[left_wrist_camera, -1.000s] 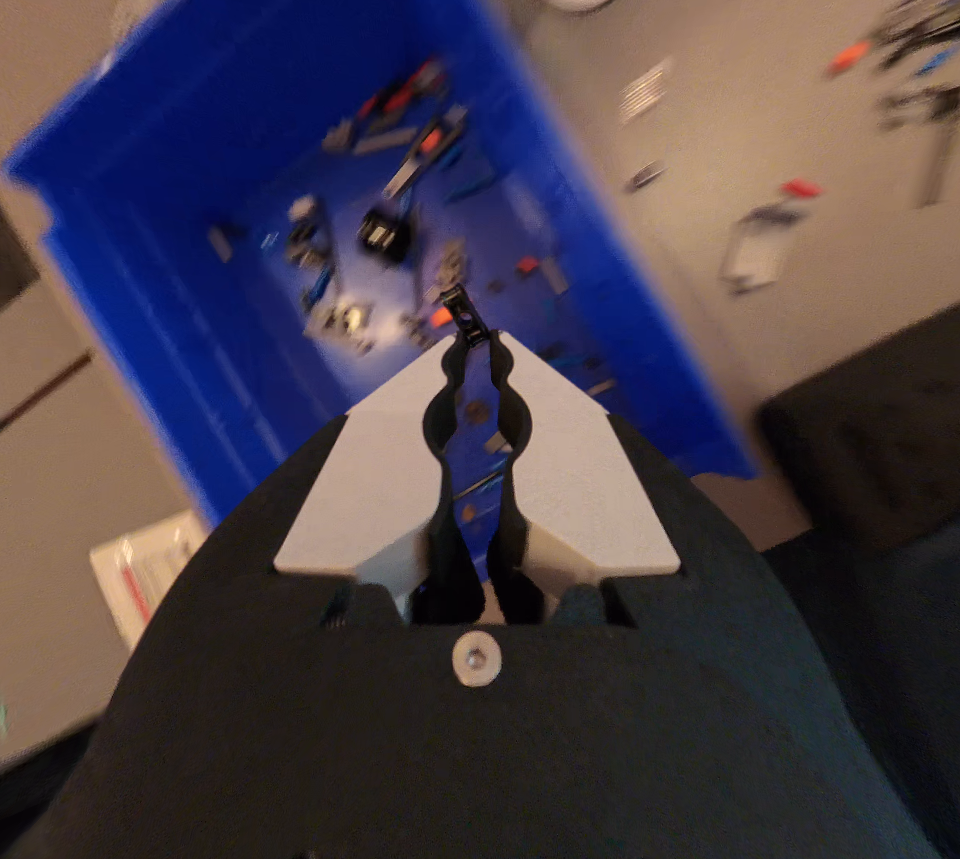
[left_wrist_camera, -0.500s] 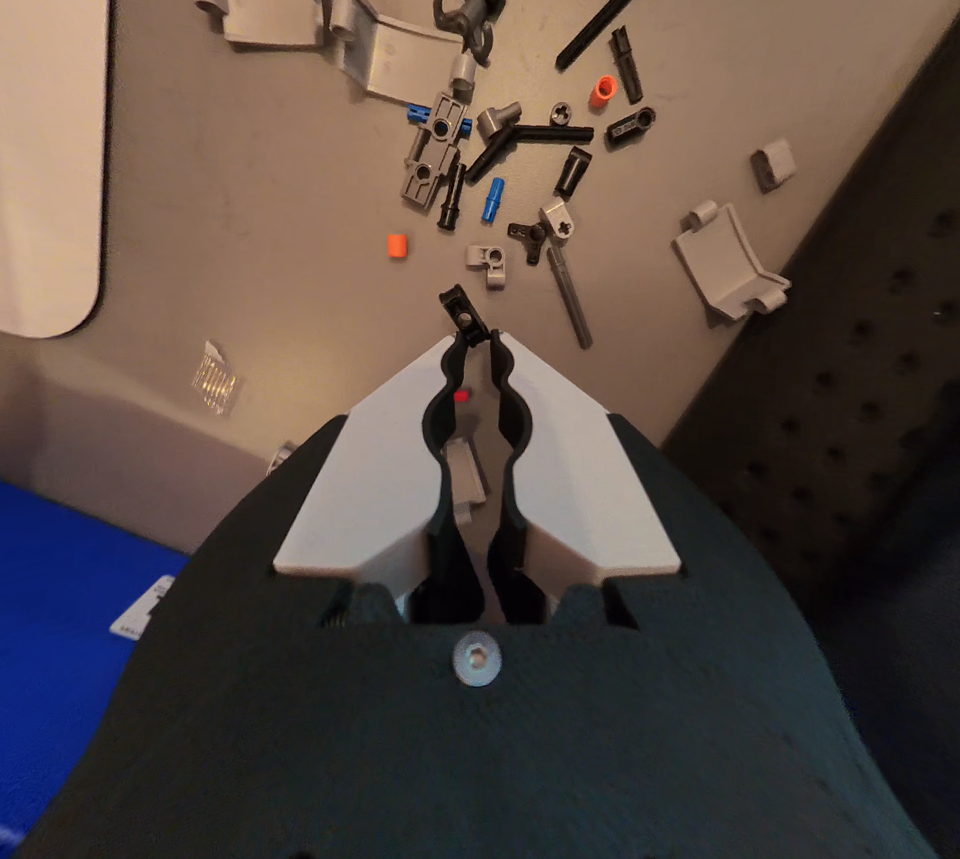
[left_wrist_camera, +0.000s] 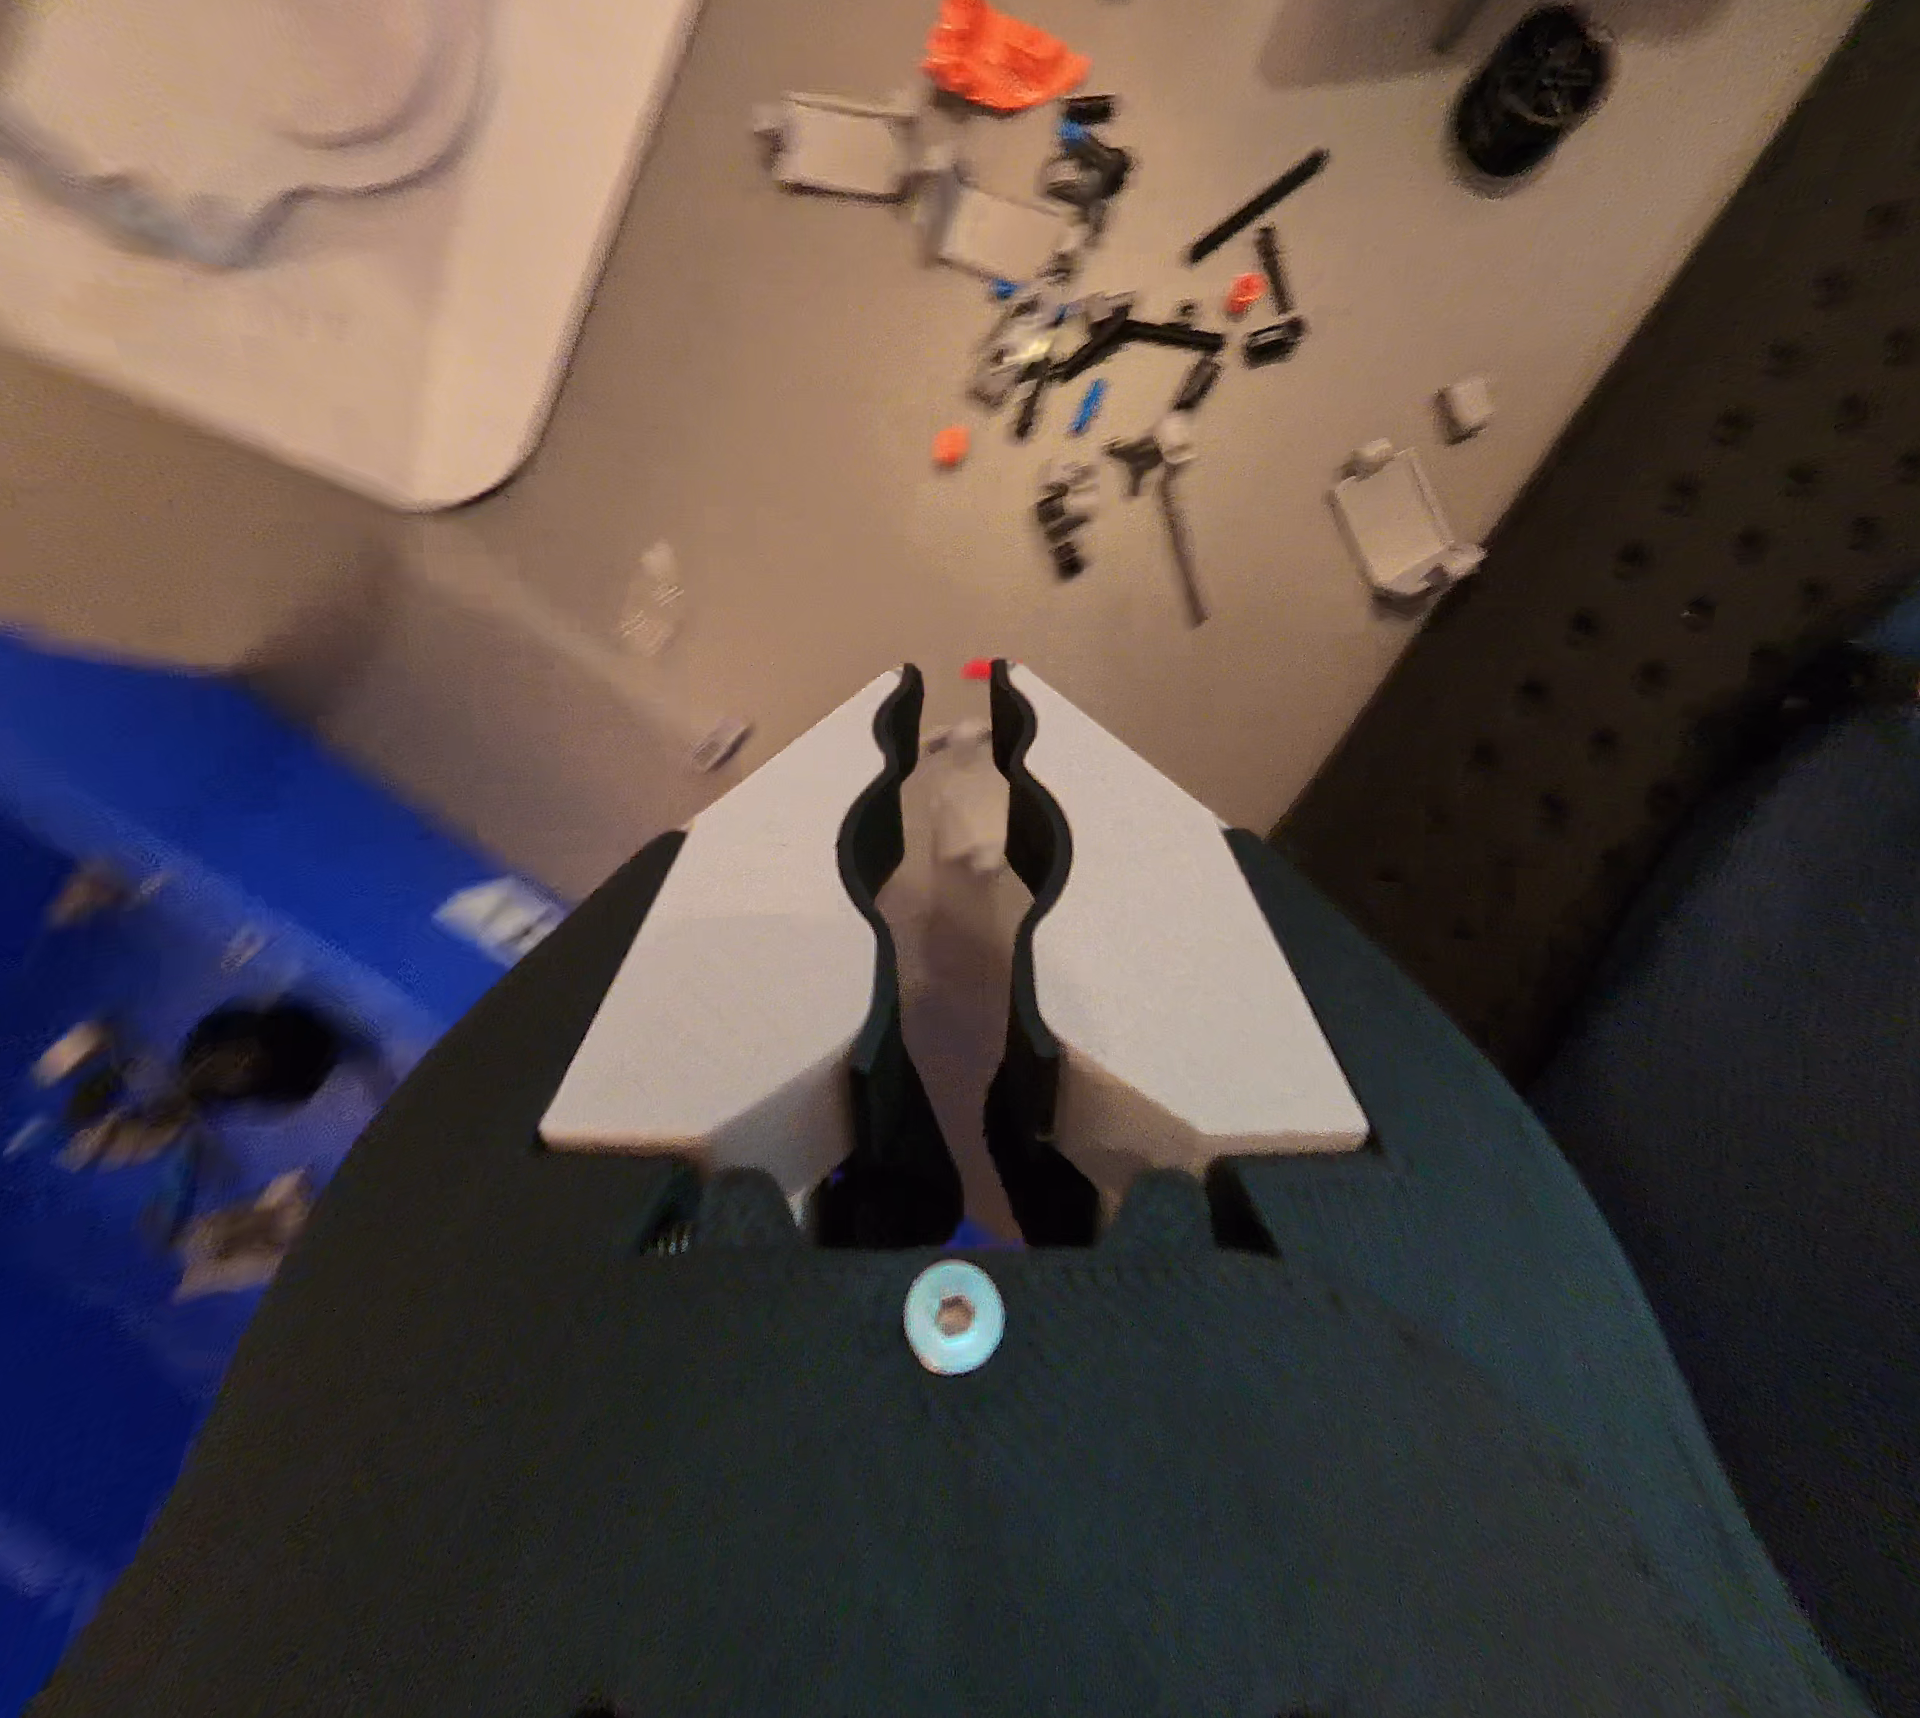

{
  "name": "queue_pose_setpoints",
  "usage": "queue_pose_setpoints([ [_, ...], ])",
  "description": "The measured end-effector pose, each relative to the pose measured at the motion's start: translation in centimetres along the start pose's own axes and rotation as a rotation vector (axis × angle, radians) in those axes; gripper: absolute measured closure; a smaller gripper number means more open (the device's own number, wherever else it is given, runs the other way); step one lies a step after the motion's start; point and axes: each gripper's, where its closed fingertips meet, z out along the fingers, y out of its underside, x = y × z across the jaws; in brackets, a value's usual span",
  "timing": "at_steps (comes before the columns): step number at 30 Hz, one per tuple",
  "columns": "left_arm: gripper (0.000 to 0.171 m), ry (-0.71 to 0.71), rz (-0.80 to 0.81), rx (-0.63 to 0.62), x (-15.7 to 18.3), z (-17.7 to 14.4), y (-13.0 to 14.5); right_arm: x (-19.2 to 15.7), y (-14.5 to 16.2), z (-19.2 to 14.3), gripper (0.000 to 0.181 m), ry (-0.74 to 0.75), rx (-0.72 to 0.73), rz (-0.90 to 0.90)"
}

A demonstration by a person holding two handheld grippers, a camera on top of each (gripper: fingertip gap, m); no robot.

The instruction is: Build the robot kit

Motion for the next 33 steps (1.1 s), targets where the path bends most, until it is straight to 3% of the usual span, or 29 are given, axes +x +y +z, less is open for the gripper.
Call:
queue_pose_setpoints([
  [3,0.16,-0.146,-0.081,0.002,-5.1,-5.3,3.2,0.1,0.2,0.1,0.181,-0.003,-0.006,0.009],
  [7,0.163,-0.3,-0.244,-0.117,-10.8,-9.9,10.5,0.1,0.6,0.4,0.181,-0.006,-0.019,0.016],
  [10,0.162,-0.348,-0.346,-0.232,-12.7,-10.7,15.7,0.2,0.8,0.4,0.181,-0.004,-0.024,0.019],
  [13,0.158,-0.34,-0.387,-0.302,-13.5,-9.7,18.5,0.2,0.8,0.4,0.181,-0.001,-0.027,0.021],
  [21,0.155,-0.354,-0.367,-0.378,-15.0,-6.5,19.6,0.2,0.8,0.3,0.181,0.003,-0.027,0.021],
  [33,0.139,-0.218,-0.422,-0.462,-12.1,-5.0,21.8,0.3,0.9,0.2,0.181,-0.003,-0.028,0.025],
])
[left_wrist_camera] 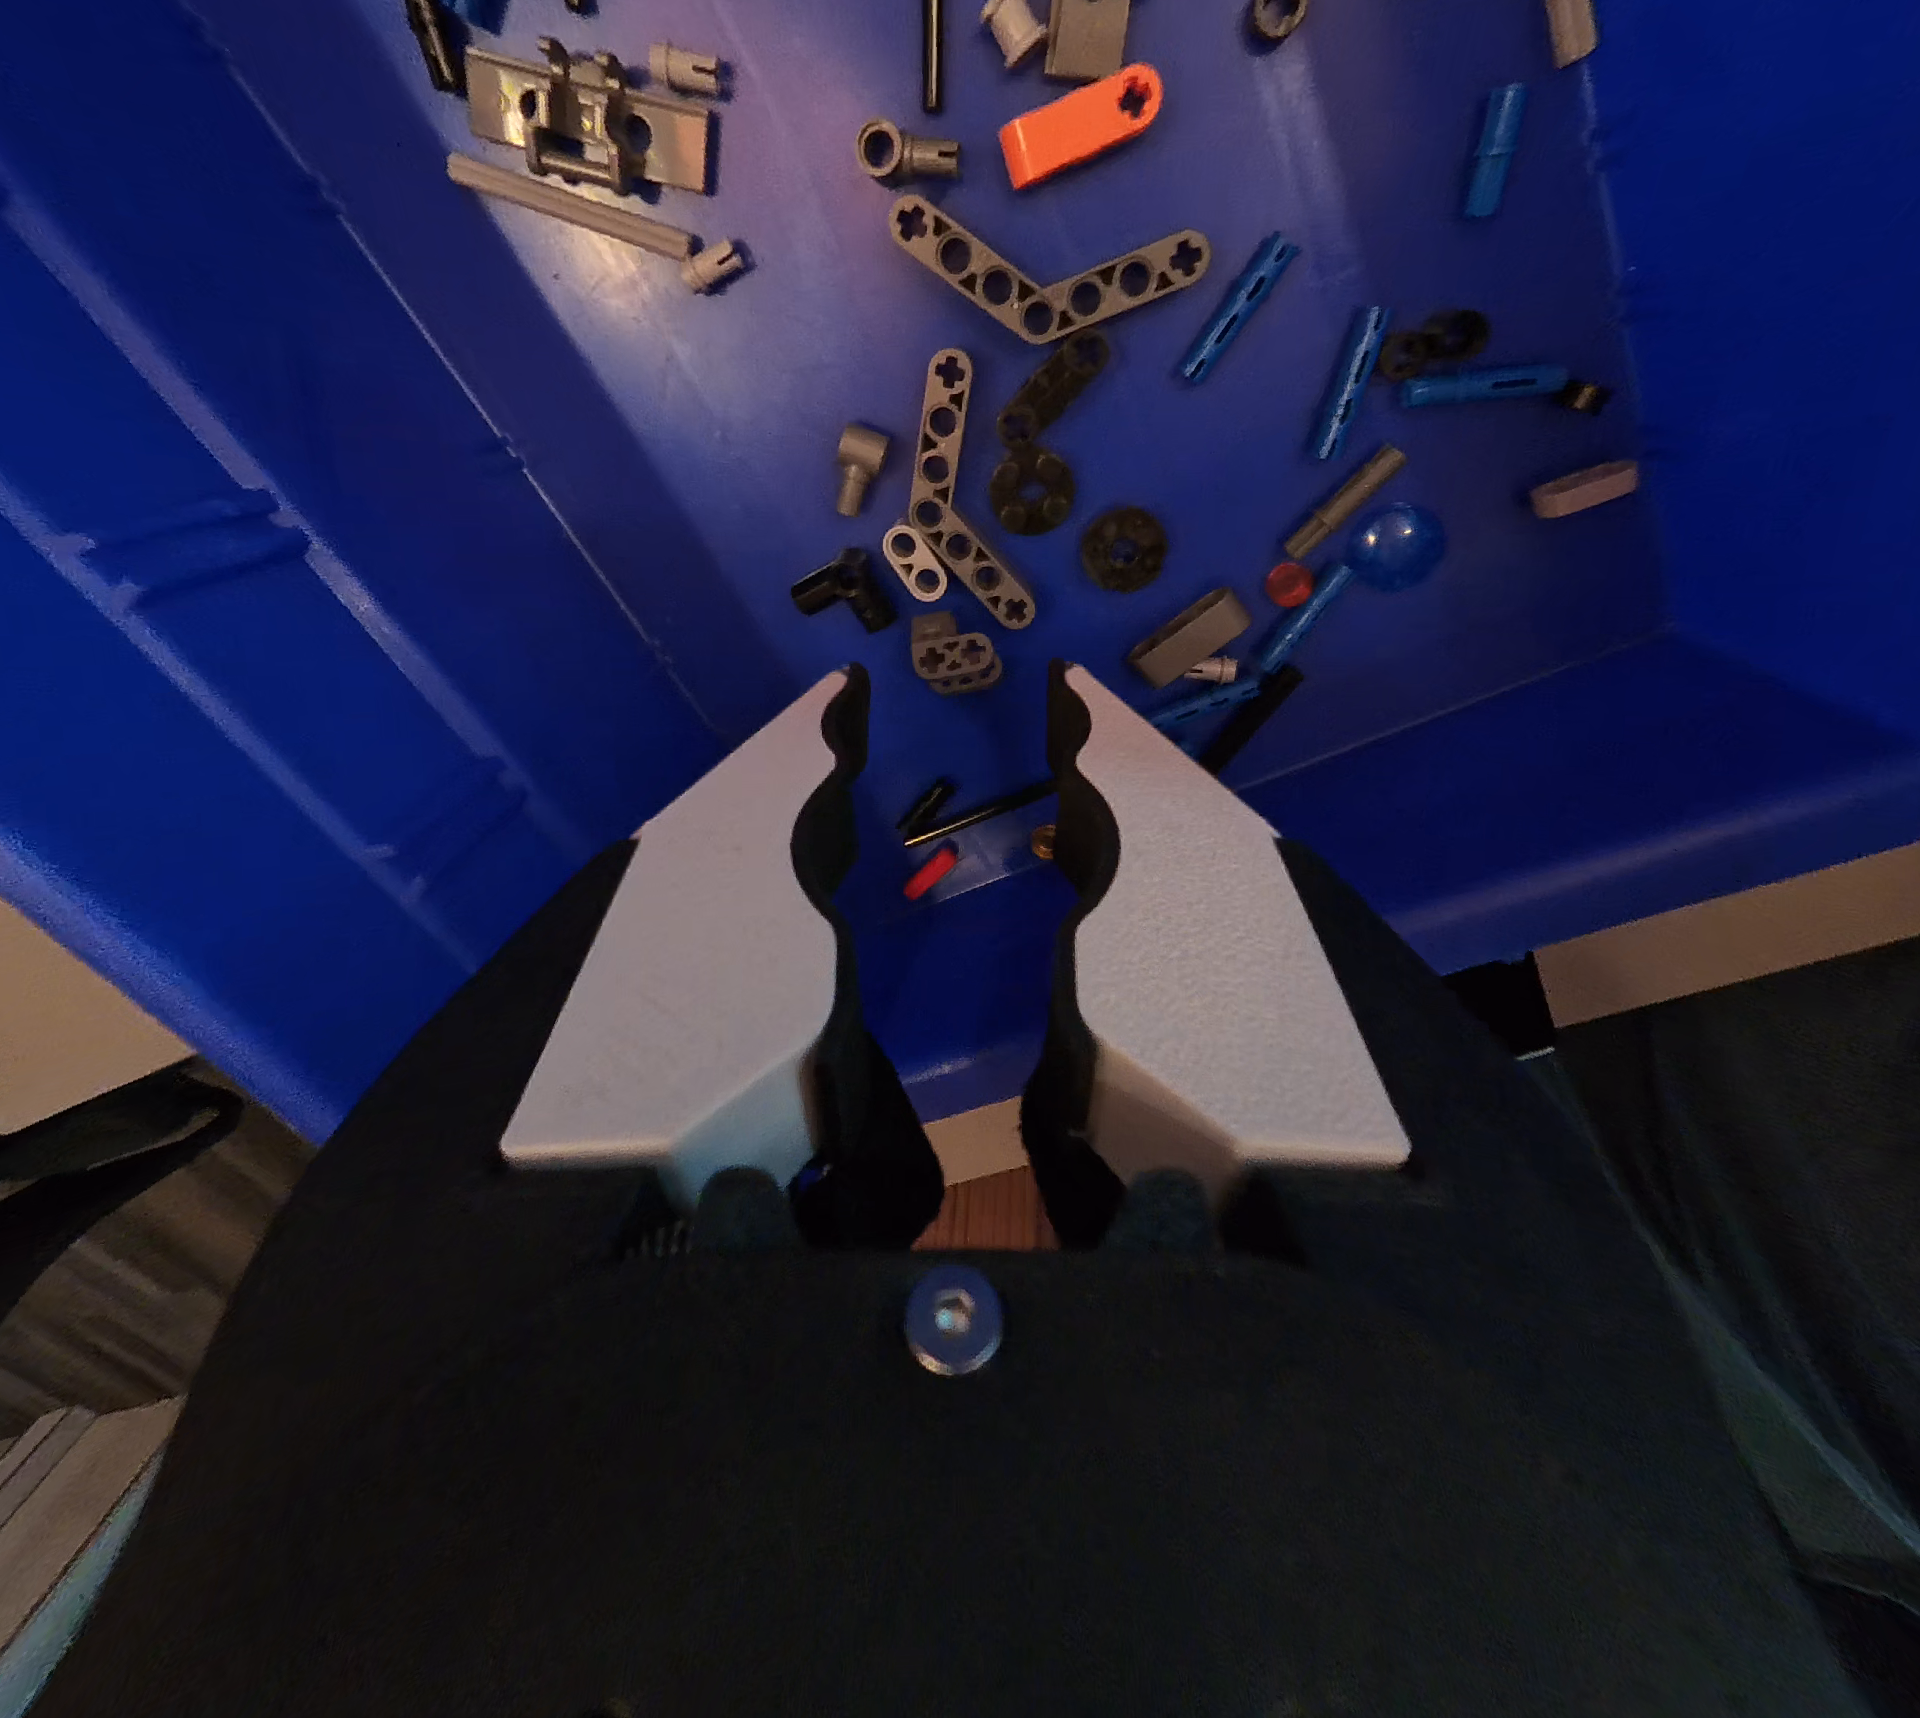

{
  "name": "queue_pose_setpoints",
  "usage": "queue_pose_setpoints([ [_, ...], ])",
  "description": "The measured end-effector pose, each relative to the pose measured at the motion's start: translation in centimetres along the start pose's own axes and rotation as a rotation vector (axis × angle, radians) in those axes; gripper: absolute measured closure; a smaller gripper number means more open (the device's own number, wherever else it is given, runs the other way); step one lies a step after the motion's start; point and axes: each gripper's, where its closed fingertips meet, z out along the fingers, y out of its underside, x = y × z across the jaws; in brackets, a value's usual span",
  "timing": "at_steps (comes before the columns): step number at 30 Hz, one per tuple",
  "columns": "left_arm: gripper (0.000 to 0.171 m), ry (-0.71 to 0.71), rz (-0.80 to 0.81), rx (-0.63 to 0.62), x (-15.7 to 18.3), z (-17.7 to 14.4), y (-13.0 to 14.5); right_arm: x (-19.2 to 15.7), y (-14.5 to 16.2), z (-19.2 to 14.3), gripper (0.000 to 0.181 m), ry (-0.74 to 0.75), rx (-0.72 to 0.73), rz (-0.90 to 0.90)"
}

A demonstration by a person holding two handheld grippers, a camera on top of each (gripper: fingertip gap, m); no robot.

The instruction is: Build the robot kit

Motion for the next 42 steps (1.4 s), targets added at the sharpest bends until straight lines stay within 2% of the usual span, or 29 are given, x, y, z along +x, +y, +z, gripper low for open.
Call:
queue_pose_setpoints([
  [6,0.157,0.015,0.003,-0.006,0.3,1.0,0.2,0.0,0.0,0.0,0.181,0.001,-0.002,0.001],
  [12,0.157,0.052,0.017,-0.044,1.2,0.7,1.9,0.1,0.1,0.0,0.181,0.003,-0.003,0.002],
  [14,0.146,0.046,0.013,-0.043,1.2,0.2,2.4,0.1,0.1,0.0,0.181,0.004,-0.003,0.005],
  [17,0.14,0.058,0.007,0.034,1.3,-0.8,1.5,0.1,0.2,0.0,0.181,0.003,-0.002,0.009],
  [24,0.139,-0.037,-0.003,0.222,-1.0,-1.8,-3.2,0.1,0.2,0.1,0.181,0.002,-0.001,0.011],
  [27,0.139,-0.054,0.023,0.254,-1.3,-1.9,-4.5,0.2,0.1,0.0,0.181,0.006,0.002,0.009],
  [31,0.139,-0.025,0.045,0.251,-0.8,-1.2,-5.5,0.3,0.1,-0.1,0.181,0.01,0.005,0.009],
  [36,0.138,0.051,0.067,0.194,0.6,0.3,-5.0,0.4,0.2,-0.2,0.181,0.012,0.002,0.013],
  [42,0.139,0.077,0.048,0.224,0.9,1.0,-5.5,0.4,0.4,0.0,0.181,0.011,-0.007,0.016],
])
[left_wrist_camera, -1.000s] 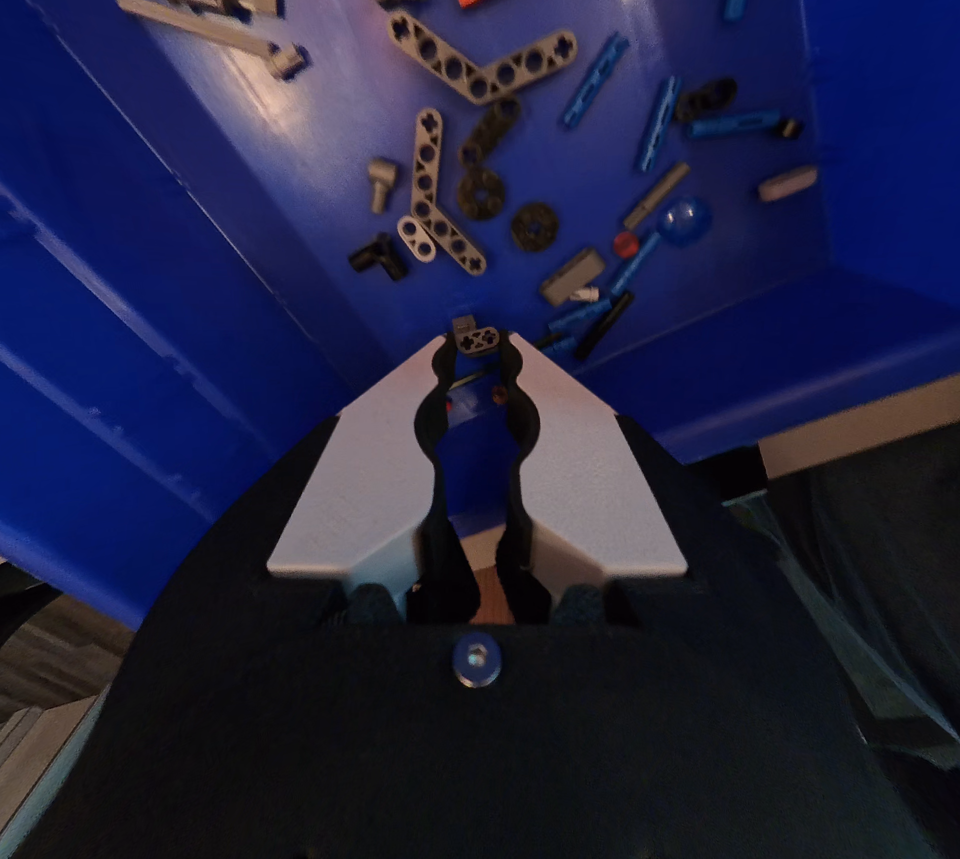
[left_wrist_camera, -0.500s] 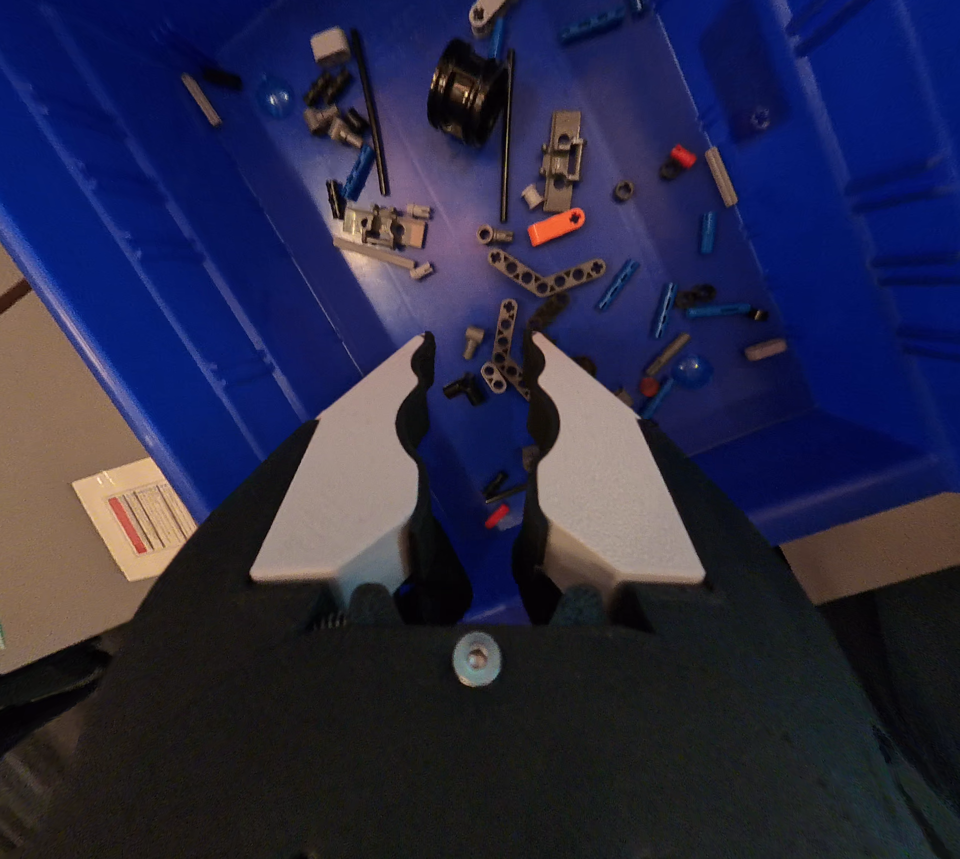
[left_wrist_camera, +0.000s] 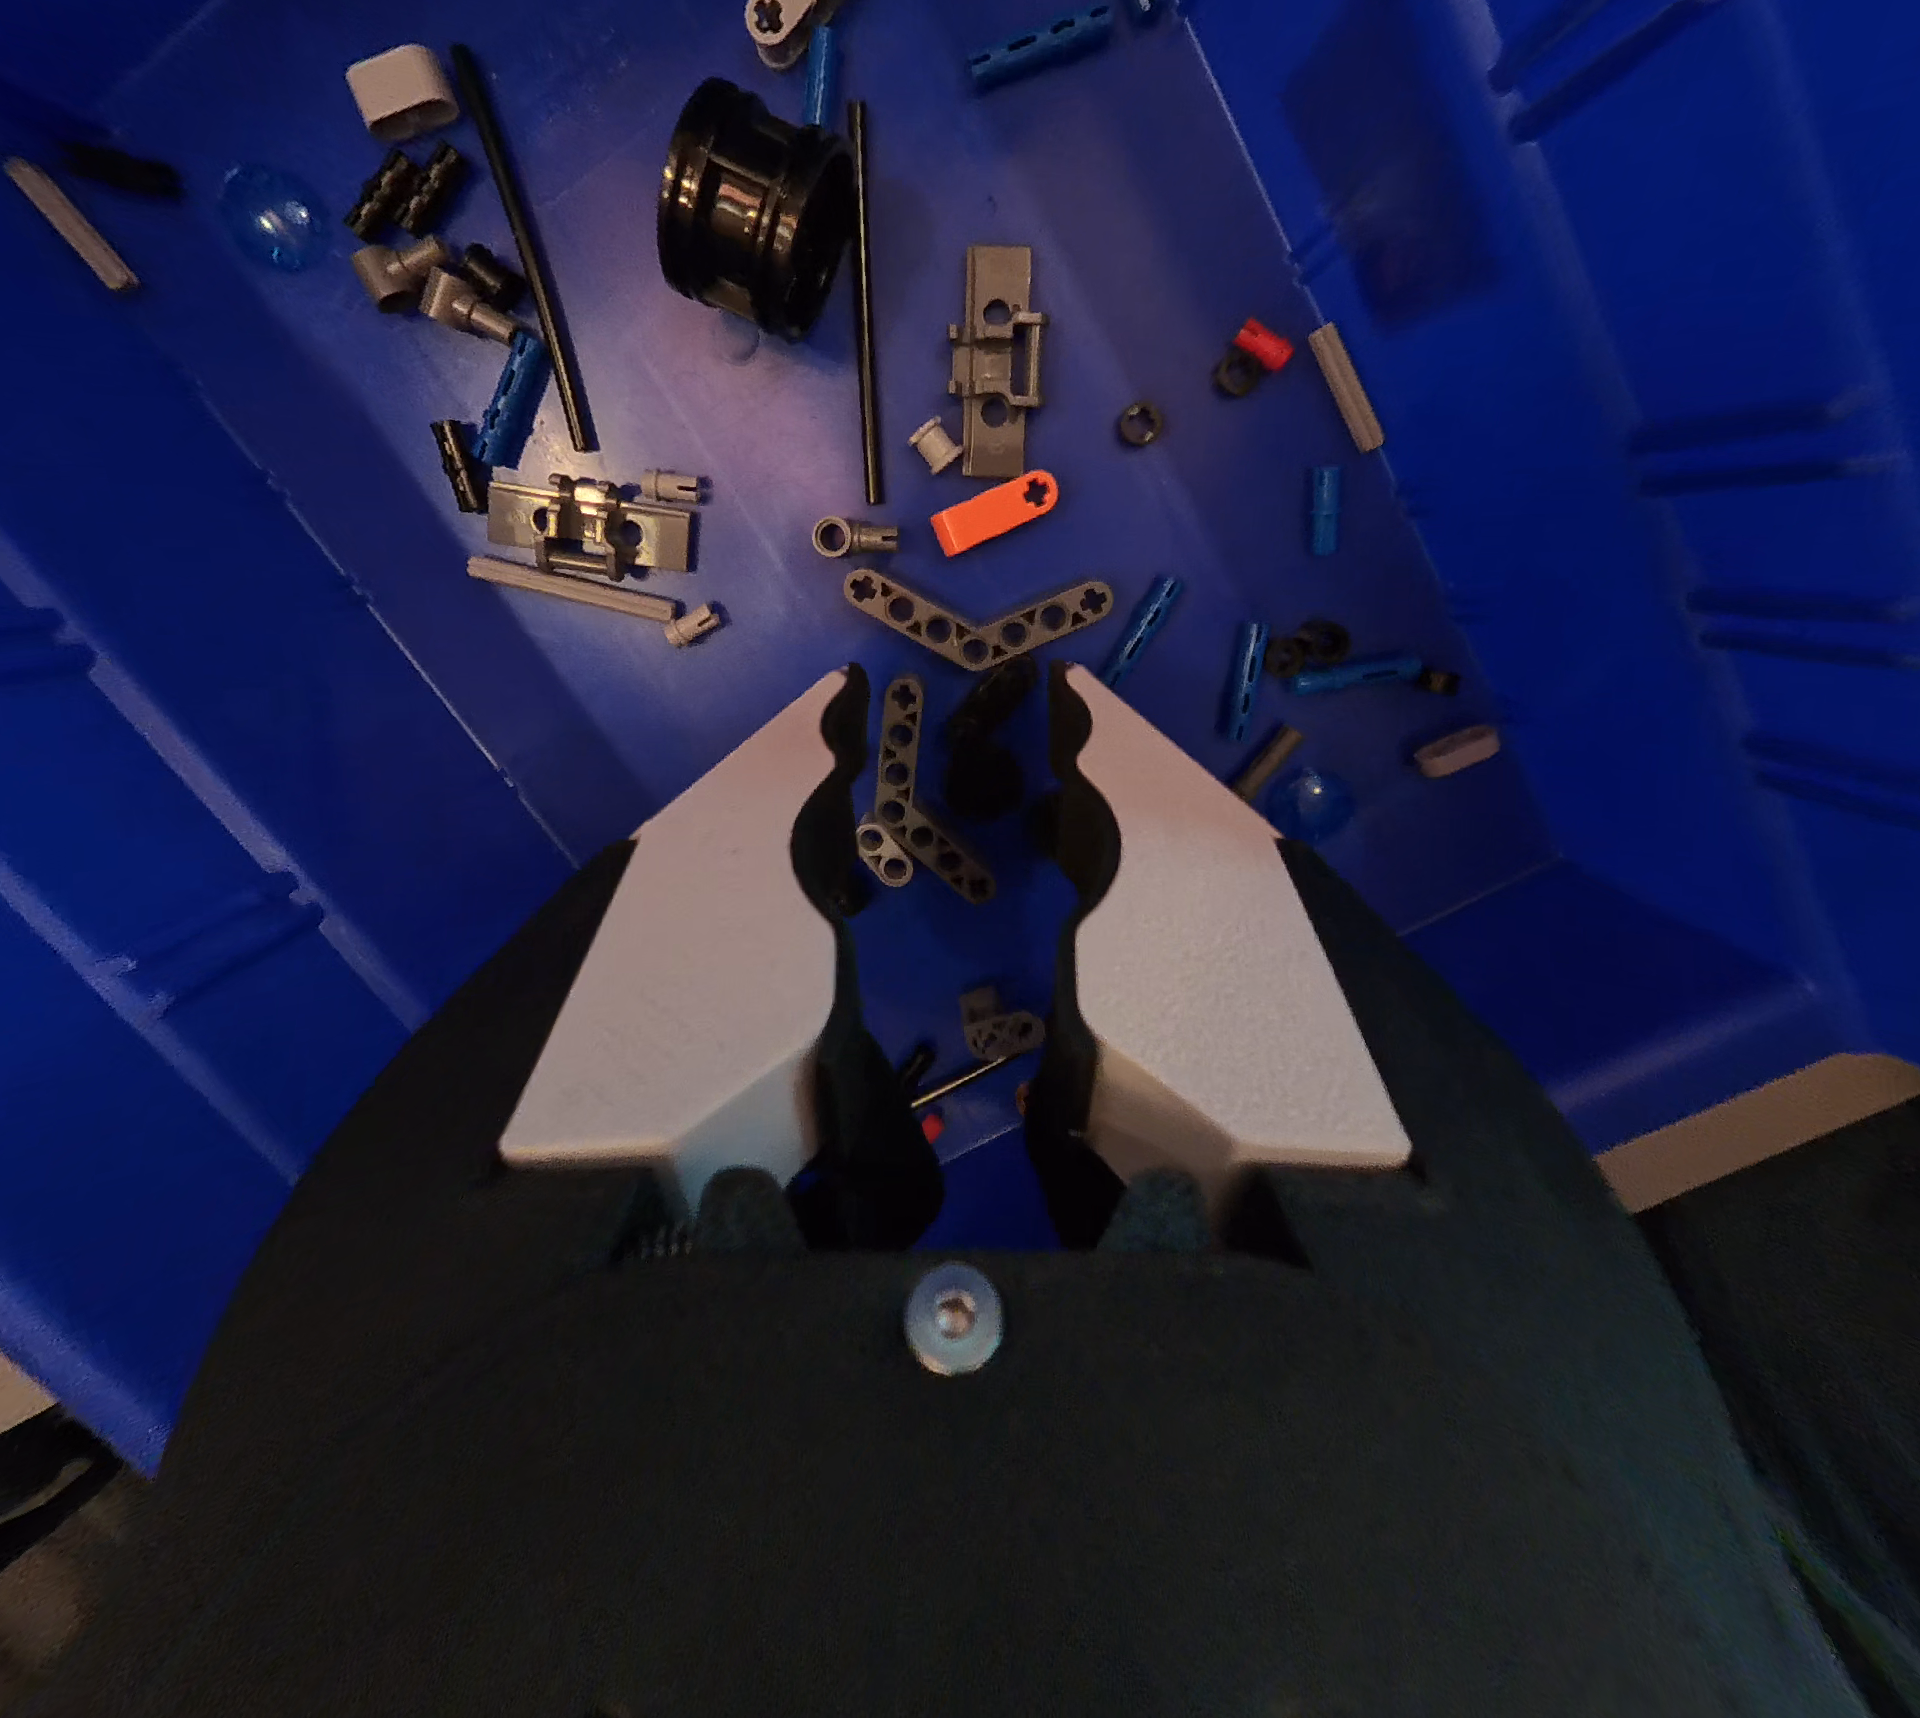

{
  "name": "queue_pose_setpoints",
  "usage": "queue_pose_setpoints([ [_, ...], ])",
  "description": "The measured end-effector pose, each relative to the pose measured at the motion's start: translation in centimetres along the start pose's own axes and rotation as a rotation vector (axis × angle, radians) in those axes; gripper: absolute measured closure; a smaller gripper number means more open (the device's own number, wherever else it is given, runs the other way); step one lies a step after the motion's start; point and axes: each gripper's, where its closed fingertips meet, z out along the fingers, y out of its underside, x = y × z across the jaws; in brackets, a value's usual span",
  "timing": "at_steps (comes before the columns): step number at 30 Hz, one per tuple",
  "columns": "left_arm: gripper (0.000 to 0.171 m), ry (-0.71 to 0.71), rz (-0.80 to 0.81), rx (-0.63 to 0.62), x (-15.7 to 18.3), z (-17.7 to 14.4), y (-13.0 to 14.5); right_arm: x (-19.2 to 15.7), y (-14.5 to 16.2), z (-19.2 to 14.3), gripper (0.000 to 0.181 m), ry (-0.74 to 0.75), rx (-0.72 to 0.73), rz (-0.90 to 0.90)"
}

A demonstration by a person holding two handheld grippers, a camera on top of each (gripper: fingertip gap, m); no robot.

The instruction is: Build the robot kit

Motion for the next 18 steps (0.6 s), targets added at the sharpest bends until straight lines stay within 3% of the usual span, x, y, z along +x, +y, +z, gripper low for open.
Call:
queue_pose_setpoints([
  [10,0.155,-0.035,-0.009,0.022,-0.6,0.5,-0.8,0.2,0.3,0.0,0.181,0.009,-0.009,0.004],
  [14,0.154,-0.117,-0.019,0.022,-1.9,0.0,-0.7,0.3,0.3,0.0,0.181,0.011,-0.007,0.008],
  [18,0.152,-0.085,-0.026,0.091,-1.6,-1.1,-1.6,0.4,0.3,0.0,0.181,0.012,-0.003,0.014],
])
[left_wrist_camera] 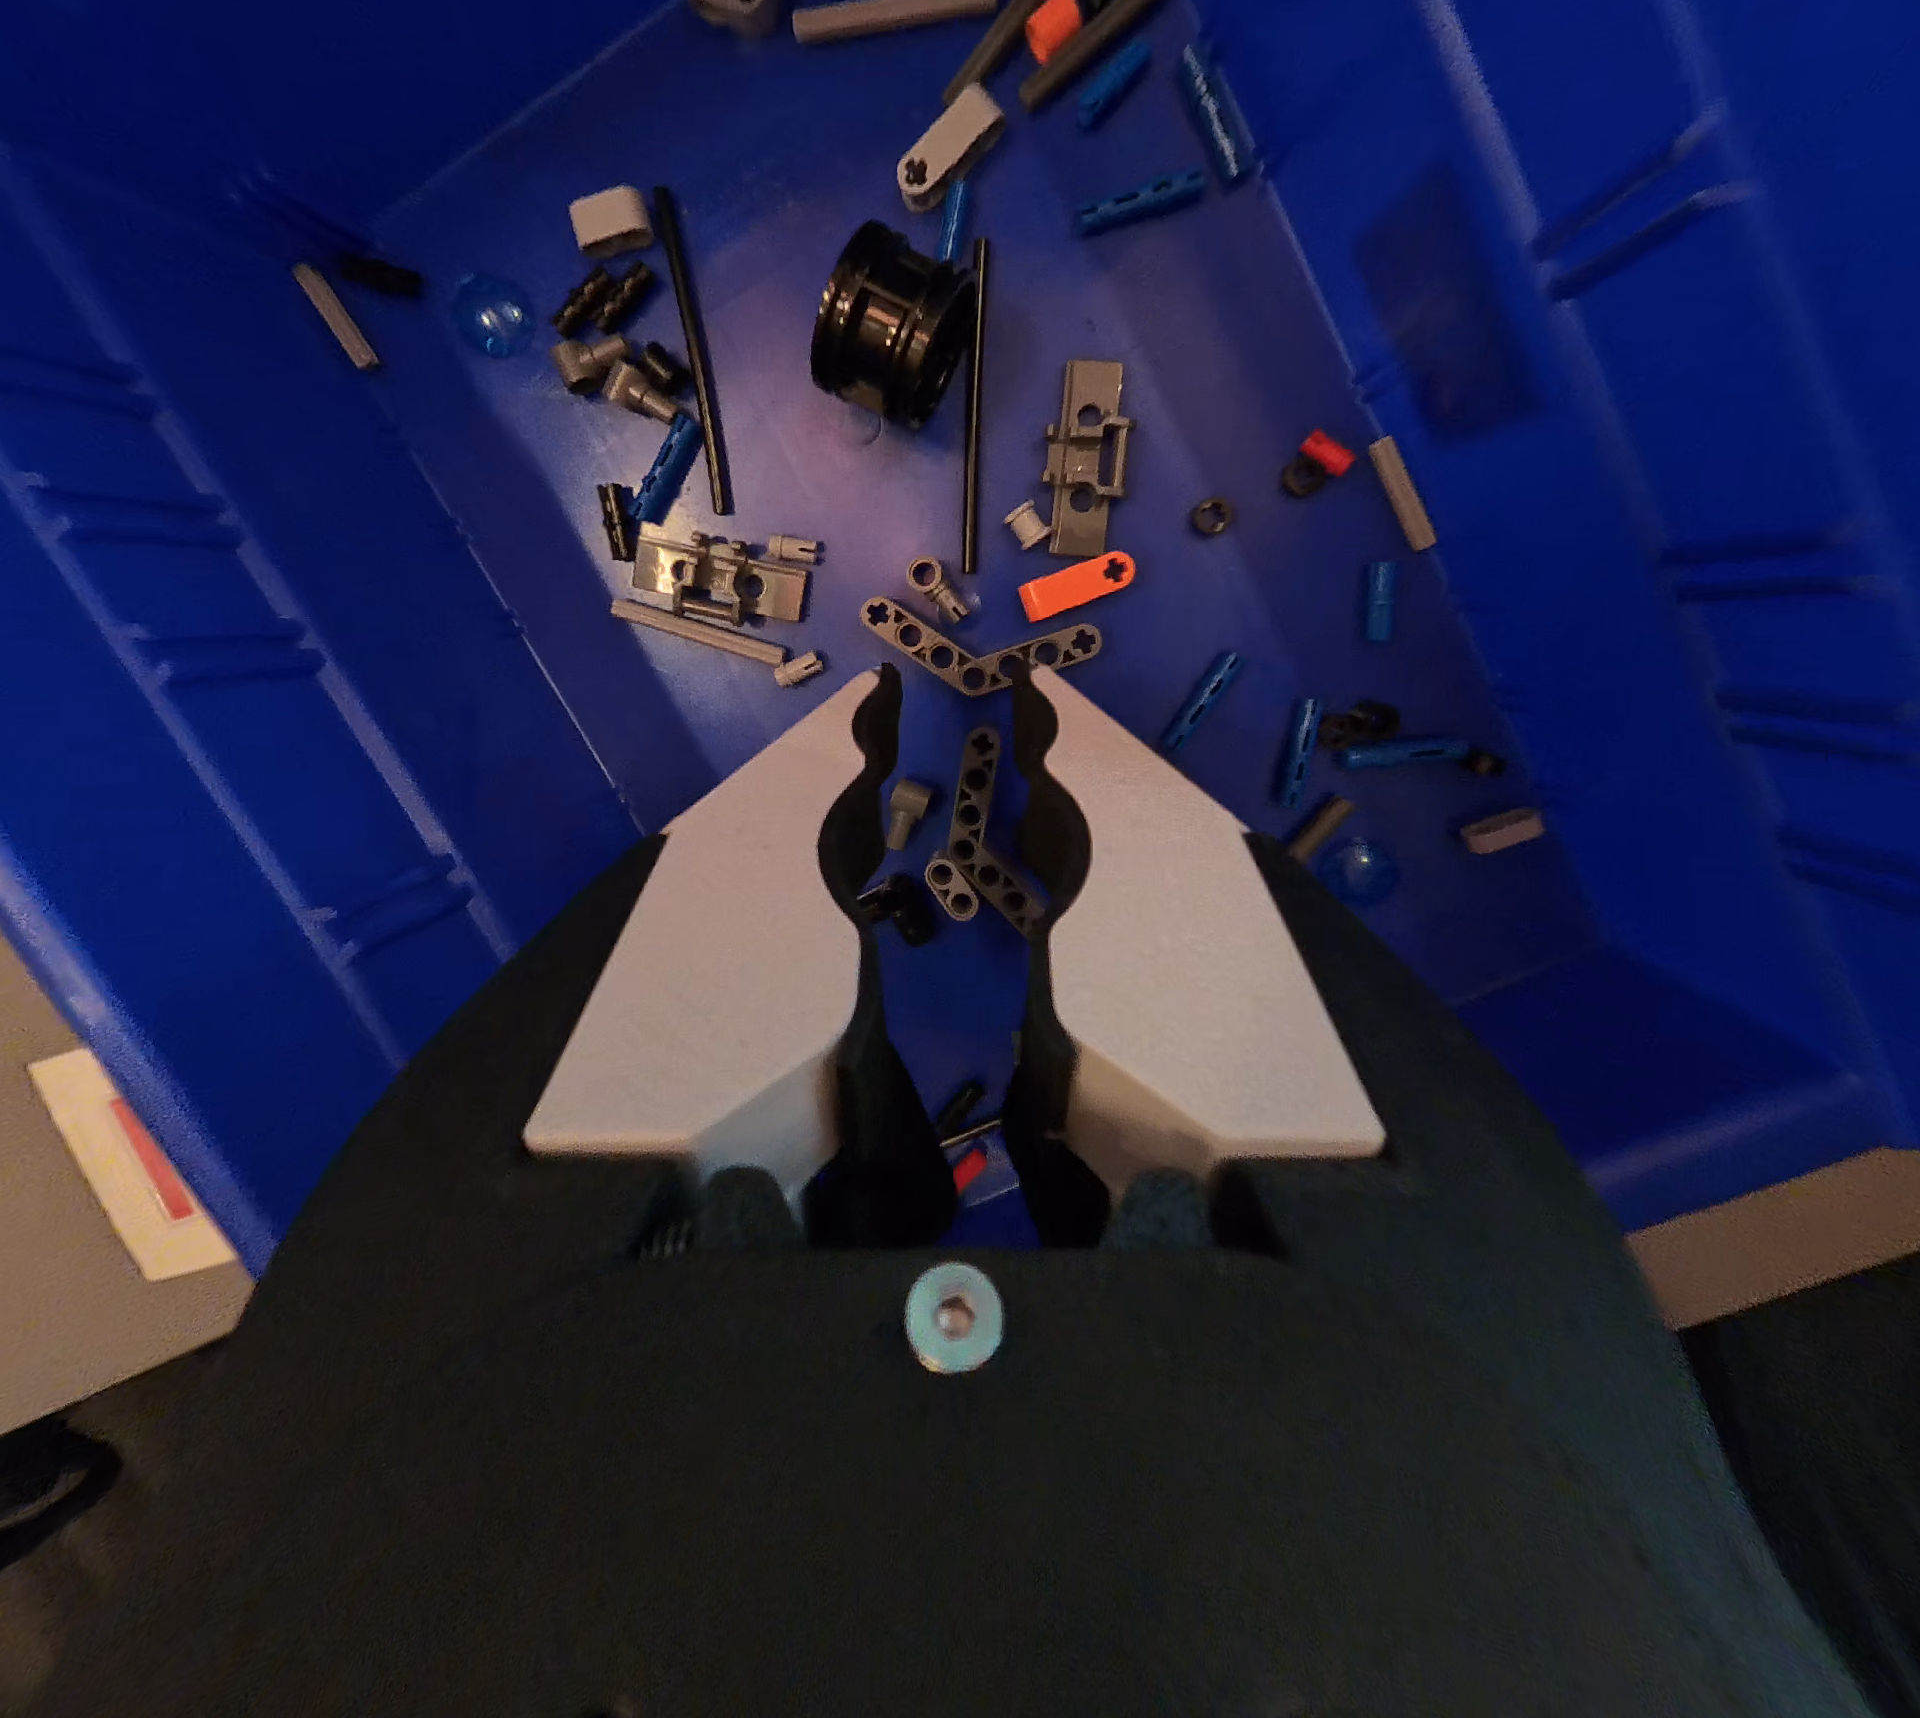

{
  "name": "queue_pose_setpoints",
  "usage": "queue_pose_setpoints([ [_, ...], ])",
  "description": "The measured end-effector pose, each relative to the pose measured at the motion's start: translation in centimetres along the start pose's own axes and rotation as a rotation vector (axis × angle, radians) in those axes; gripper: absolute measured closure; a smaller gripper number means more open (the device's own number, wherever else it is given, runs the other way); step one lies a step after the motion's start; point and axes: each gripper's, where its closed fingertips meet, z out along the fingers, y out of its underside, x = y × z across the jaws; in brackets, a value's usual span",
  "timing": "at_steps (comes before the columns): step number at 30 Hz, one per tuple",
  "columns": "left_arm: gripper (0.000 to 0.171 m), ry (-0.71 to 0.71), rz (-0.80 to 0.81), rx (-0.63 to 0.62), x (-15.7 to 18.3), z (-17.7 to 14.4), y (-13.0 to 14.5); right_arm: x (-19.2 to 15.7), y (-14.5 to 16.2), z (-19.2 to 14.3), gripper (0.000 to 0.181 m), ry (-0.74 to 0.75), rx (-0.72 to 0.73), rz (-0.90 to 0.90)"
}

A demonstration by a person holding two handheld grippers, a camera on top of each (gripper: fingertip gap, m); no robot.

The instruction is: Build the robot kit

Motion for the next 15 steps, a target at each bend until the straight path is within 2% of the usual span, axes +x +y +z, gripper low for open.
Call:
queue_pose_setpoints([
  [4,0.149,-0.012,-0.005,0.098,-0.8,-0.9,-2.3,0.2,0.2,0.2,0.181,0.006,-0.004,0.008],
  [9,0.145,-0.04,-0.004,0.238,-2.0,0.0,-8.1,0.2,0.2,0.4,0.181,0.007,-0.012,0.003],
  [12,0.14,-0.043,-0.048,0.263,-2.8,1.6,-10.9,0.2,0.1,0.1,0.181,0.011,-0.009,-0.001],
  [15,0.139,-0.072,-0.051,0.214,-3.8,3.7,-11.6,0.2,-0.1,-0.2,0.181,0.014,0.004,-0.004],
])
